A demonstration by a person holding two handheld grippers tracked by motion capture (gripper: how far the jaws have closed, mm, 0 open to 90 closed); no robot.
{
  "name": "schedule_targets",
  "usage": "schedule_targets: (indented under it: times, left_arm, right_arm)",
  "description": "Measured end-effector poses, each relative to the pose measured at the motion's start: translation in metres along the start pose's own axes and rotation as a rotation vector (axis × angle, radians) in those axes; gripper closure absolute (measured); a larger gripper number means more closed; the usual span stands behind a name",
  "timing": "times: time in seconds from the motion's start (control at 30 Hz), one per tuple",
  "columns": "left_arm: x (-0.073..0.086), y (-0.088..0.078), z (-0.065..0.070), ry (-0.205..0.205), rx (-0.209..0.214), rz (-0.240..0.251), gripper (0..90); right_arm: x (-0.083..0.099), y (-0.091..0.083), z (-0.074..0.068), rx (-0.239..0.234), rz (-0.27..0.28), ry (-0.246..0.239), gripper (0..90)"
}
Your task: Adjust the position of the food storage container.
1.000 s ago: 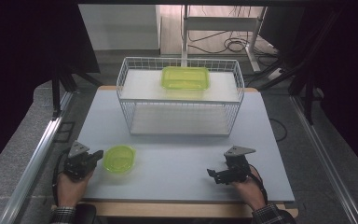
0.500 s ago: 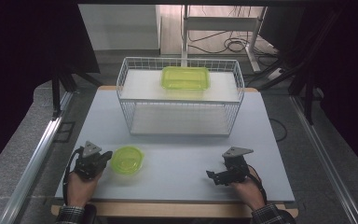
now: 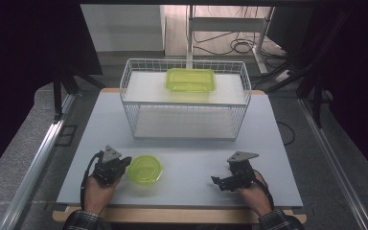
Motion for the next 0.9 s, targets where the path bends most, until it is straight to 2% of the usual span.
schedule_targets:
  times: [0.07,0.2,0.33,0.4,0.53,0.77,0.9]
  left_arm:
    - [0.000,0.000,0.000,0.001,-0.005,0.005,88.8]
    - [0.005,-0.003,-0.011,-0.024,-0.005,-0.011,88.6]
    - [0.016,0.000,-0.013,0.001,0.052,-0.084,89.4]
    - [0.020,0.001,-0.008,0.018,0.095,-0.111,89.8]
    - [0.023,0.002,0.002,0.038,0.130,-0.137,90.0]
    - [0.025,0.006,0.019,0.076,0.168,-0.176,90.0]
    - [0.025,0.007,0.032,0.092,0.197,-0.187,90.0]
  right_arm:
    - [0.000,0.000,0.000,-0.003,0.001,0.001,3.8]
    - [-0.001,-0.001,0.001,-0.002,0.010,0.003,3.9]
    - [-0.001,-0.002,0.002,0.000,0.011,0.004,4.0]
    - [-0.001,-0.002,0.002,0.001,0.011,0.004,4.0]
    - [-0.001,-0.002,0.002,0.003,0.013,0.003,4.0]
    - [-0.001,-0.002,0.002,0.007,0.012,0.005,4.0]
    - [-0.002,-0.002,0.001,-0.008,0.017,0.015,4.0]
Point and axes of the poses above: each handheld gripper's, and its own axes: y roughly forward along the jaws, x roughly out of its underside, z roughly to its right, the point moved 5 cm from there along y, roughly forward along the jaws, and after that the axes turned 3 degrees about -y, right-handed, at the moved point
